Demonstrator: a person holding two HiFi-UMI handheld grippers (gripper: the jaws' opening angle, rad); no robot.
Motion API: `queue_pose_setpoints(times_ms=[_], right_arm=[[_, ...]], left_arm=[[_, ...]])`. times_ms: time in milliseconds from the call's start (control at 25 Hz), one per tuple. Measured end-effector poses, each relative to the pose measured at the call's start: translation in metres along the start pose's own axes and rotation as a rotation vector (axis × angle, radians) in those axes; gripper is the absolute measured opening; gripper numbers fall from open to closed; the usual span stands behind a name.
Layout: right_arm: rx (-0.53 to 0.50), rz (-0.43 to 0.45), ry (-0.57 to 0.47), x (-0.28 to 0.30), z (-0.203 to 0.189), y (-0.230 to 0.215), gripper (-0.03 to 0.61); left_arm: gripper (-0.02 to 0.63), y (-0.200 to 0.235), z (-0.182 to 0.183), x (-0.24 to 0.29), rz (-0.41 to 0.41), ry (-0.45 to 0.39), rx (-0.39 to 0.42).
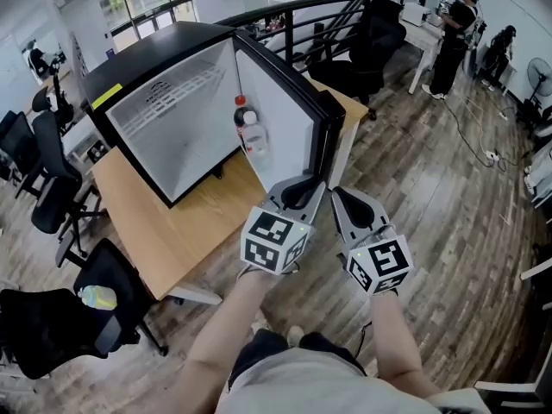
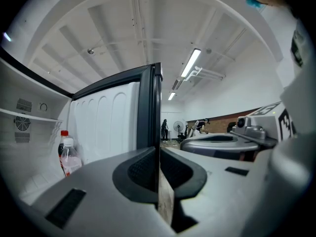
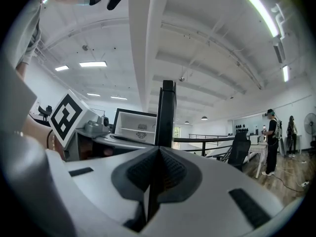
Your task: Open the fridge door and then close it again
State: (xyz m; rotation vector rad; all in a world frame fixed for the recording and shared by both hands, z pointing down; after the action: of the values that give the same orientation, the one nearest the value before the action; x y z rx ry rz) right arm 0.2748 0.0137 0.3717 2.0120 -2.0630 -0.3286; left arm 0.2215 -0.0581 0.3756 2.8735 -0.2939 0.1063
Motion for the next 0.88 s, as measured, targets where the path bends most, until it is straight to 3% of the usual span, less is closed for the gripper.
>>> queue_pose_setpoints(times_ms=[440,880], right_arm=[[0.004,0.038,-0.021,-0.013,0.008,0.014,0.0],[0.056,0.129,-0.054,-0.002,0.023,0.064,0.0]], left_arm=[[0.026,-0.006,0.002,-0.018,0.074,-0.041,-0.011],[0.026,0.002,0.009,-0.098,0.213,-0.075,0.01]])
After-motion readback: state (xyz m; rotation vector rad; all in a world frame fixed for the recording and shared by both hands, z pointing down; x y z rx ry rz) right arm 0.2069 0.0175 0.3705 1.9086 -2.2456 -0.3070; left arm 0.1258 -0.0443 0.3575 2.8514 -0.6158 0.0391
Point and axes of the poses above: the fingertips, and each gripper's own axes: x forward along the fingers, y to its left, z out of its top, the point moved 5 cm from there along -x, backward along the fingers, and after that the axes turned 12 degrees about -x, right-handed, at the moved point
